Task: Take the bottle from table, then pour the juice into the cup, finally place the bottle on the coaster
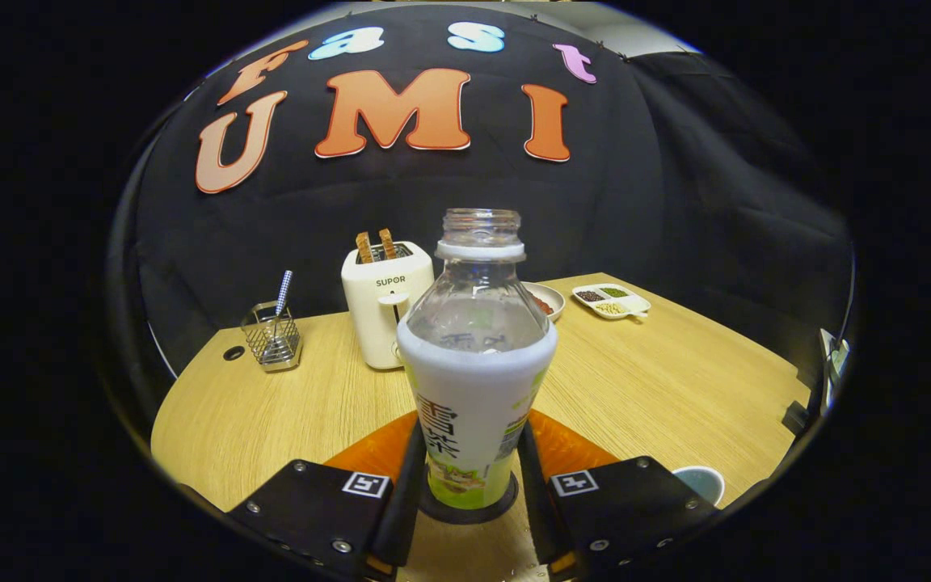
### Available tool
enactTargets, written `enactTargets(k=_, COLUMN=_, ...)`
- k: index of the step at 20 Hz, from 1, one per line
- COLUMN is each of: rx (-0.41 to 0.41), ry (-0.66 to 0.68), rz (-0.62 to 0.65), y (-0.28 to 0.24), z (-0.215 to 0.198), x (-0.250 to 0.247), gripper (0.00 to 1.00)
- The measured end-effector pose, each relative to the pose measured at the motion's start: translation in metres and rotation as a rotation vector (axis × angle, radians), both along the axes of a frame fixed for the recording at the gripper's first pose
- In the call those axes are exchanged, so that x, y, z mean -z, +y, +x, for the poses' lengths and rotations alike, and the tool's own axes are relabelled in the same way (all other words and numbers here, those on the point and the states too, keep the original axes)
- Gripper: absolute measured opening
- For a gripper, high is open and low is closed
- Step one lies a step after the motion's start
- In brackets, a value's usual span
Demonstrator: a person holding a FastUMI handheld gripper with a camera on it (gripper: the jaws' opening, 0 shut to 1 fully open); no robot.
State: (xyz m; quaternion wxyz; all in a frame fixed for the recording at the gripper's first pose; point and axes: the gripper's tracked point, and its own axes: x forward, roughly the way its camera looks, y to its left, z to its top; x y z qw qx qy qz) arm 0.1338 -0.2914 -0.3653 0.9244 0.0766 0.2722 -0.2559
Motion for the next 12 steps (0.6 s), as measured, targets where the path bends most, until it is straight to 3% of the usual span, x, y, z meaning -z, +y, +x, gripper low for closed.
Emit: enactTargets(k=12, rx=-0.026, ry=0.031, rz=-0.025, y=0.009, z=-0.001, x=0.014, gripper=0.66)
